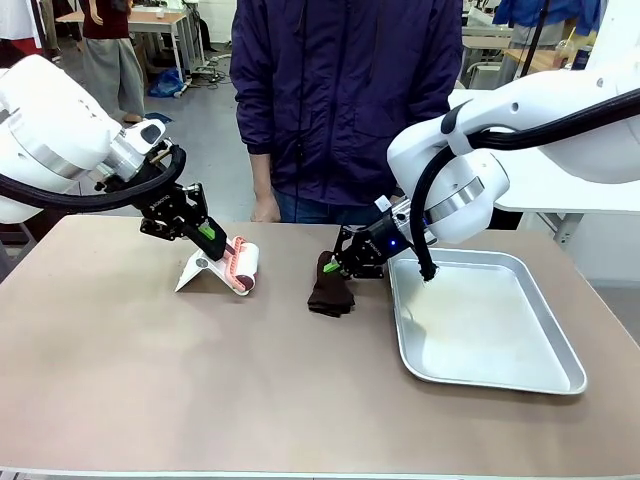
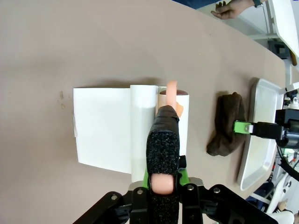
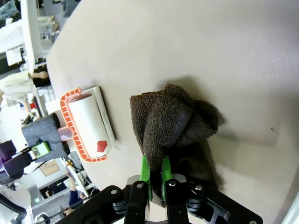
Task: Clean the surface of the table.
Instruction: Return the Lint Roller and towel to their original positions.
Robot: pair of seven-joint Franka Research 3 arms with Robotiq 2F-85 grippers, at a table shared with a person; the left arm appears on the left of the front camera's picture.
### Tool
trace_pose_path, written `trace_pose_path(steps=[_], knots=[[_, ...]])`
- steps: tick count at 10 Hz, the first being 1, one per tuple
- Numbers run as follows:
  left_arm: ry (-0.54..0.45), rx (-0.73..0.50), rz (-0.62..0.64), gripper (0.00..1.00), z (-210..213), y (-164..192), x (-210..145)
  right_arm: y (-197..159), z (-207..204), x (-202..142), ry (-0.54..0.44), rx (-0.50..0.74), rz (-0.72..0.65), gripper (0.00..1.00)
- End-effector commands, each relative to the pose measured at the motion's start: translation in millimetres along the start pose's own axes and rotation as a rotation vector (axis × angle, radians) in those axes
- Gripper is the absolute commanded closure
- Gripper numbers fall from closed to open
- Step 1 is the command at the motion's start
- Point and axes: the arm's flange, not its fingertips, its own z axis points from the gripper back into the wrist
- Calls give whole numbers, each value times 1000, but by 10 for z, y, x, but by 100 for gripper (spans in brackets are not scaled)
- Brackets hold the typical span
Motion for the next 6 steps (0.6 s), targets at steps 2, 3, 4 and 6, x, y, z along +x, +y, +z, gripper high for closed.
trace_pose_path(steps=[2, 3, 4, 6], knots=[[-29, 48, 22, 0, -11, 75, 36, -9, 37, 5, 17, 24, 26, 0], [-32, 50, 22, 0, -7, 72, 32, -17, 46, 6, 17, 19, 21, 0], [-36, 49, 26, 0, -1, 70, 37, -20, 58, 8, 13, 15, 21, 0], [-37, 26, 18, 0, 54, 72, 27, -28, 105, 11, -2, 4, 18, 0]])
